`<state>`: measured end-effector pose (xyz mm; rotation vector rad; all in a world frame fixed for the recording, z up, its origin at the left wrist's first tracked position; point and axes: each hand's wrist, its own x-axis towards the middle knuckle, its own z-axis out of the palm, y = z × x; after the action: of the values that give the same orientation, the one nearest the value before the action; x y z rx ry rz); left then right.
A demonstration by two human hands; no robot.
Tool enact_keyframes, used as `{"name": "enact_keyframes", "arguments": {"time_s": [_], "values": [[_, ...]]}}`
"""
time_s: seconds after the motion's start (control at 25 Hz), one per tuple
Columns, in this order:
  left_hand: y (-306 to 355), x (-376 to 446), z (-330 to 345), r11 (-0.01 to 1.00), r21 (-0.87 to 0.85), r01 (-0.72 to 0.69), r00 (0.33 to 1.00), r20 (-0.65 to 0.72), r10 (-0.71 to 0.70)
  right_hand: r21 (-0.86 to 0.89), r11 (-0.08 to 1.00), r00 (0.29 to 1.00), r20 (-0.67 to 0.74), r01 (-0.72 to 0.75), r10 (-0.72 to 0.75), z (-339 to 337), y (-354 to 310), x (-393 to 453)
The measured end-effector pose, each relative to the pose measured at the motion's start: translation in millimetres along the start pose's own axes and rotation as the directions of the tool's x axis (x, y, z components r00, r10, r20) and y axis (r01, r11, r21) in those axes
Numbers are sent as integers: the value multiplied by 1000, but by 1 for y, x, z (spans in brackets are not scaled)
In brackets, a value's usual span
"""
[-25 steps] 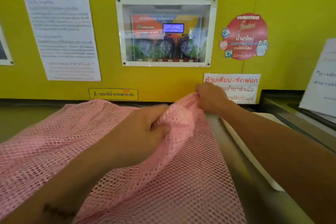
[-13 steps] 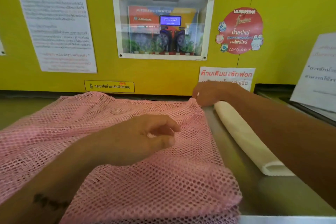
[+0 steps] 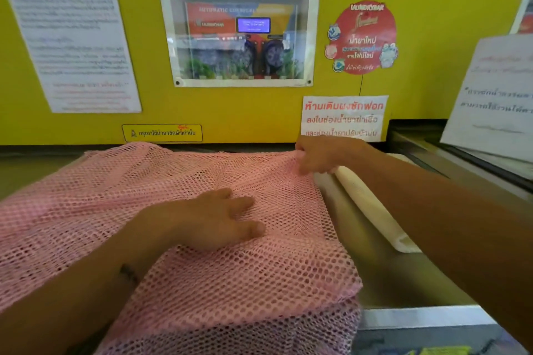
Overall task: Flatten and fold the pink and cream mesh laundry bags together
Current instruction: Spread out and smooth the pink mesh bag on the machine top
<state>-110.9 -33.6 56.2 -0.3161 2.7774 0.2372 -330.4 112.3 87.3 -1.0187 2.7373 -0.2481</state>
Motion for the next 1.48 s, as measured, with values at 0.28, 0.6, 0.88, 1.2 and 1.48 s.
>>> {"name": "enact_keyframes", "arguments": {"time_s": [0.28,0.6,0.88,1.2,1.48], "values": [[-14,41,-51,992,-117,-47,846,-533,-23,-35,997,957,-286,-62,49,-6,5,21],[-77,90,-43,982,-126,143,886,-425,-183,-157,976,966,-235,-148,108,19,4,60],[-92,99,-48,974,-217,61,708,-679,-196,-166,966,892,-439,-198,107,-5,-17,77],[-93,121,-35,977,29,211,960,-196,-202,-138,990,990,-138,-36,16,-9,-29,56],[-78,110,-37,945,95,313,841,-490,-229,-172,974,974,197,149,-114,-13,-57,-58]]}}
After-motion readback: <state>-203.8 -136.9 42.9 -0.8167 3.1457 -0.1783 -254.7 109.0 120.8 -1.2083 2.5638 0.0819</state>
